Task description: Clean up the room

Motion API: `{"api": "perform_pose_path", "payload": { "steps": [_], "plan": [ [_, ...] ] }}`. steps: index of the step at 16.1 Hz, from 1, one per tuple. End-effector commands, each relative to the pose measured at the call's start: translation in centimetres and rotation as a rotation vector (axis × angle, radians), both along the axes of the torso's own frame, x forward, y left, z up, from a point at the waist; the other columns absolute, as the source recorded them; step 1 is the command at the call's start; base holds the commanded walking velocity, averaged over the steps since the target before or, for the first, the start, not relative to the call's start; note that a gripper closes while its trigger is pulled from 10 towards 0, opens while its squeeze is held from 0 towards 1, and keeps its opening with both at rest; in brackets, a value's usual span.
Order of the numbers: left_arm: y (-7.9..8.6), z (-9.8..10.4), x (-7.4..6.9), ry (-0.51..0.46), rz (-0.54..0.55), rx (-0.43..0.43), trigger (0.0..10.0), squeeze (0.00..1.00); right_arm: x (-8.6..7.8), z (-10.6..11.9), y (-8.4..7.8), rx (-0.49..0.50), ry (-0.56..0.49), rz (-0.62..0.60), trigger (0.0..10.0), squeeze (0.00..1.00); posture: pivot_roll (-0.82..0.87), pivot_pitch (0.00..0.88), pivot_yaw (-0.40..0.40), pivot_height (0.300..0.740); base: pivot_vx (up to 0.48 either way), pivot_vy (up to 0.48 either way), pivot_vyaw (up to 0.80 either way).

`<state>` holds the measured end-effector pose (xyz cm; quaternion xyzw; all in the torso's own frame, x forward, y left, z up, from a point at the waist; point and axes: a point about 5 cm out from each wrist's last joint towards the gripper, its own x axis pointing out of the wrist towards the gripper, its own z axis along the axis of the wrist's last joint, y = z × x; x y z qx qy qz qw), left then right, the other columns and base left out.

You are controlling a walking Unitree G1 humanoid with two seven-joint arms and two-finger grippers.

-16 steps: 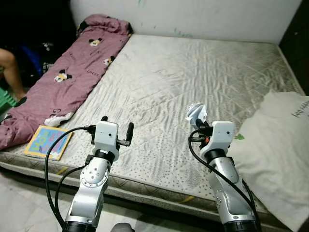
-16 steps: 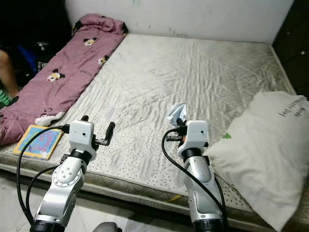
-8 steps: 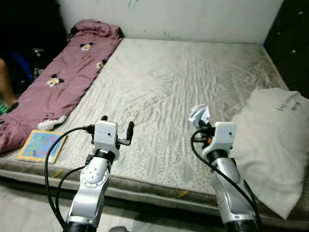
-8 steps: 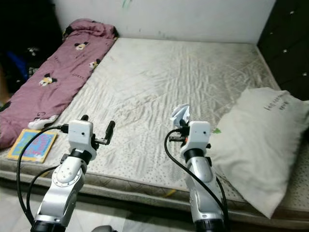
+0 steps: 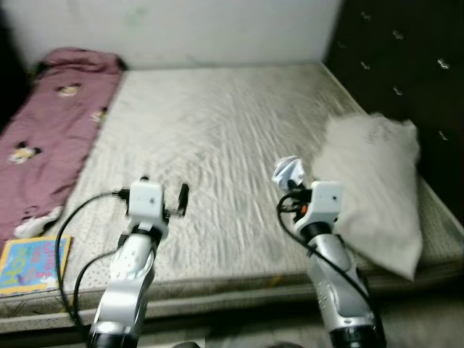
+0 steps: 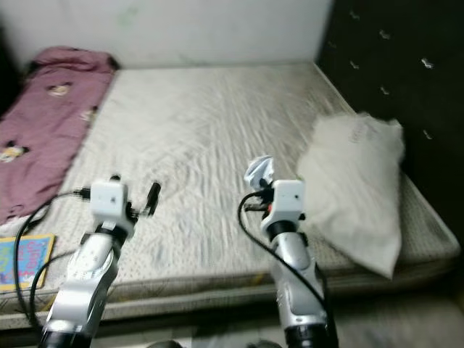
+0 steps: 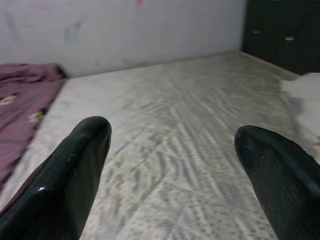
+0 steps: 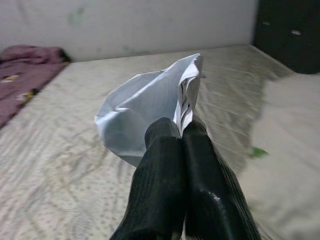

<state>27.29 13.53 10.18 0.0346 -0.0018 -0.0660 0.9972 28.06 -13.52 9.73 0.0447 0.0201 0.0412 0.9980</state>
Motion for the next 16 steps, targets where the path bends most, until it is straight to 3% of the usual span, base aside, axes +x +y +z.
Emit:
{"api": "perform_pose_path", "payload": {
  "steps": [1,3,8,16],
  "plan": [
    [-0.33,-0.08,-0.05,0.007,-0.012,-0.002,10.0,0.0,0.07,0.02,-0.32,0.004,0.001,-0.011,10.0,0.0,0.0,0.0,0.04,0.74,0.0,0.48,0.0],
    [-0.35,0.04,0.01,-0.001,-0.014,-0.014,10.0,0.0,0.16,0.05,-0.32,0.002,-0.001,-0.008,10.0,0.0,0.0,0.0,0.037,0.74,0.0,0.48,0.0],
    [-0.36,0.21,0.03,-0.011,-0.009,-0.02,10.0,0.0,0.28,0.02,-0.22,0.0,0.001,0.001,10.0,0.0,0.0,0.0,0.034,0.74,0.0,0.0,0.0],
    [-0.29,0.03,0.04,0.012,-0.007,-0.06,10.0,0.0,0.21,-0.03,-0.13,0.007,0.004,0.002,10.0,0.0,0.0,0.0,0.036,0.74,0.0,0.48,0.0]
  ]
}}
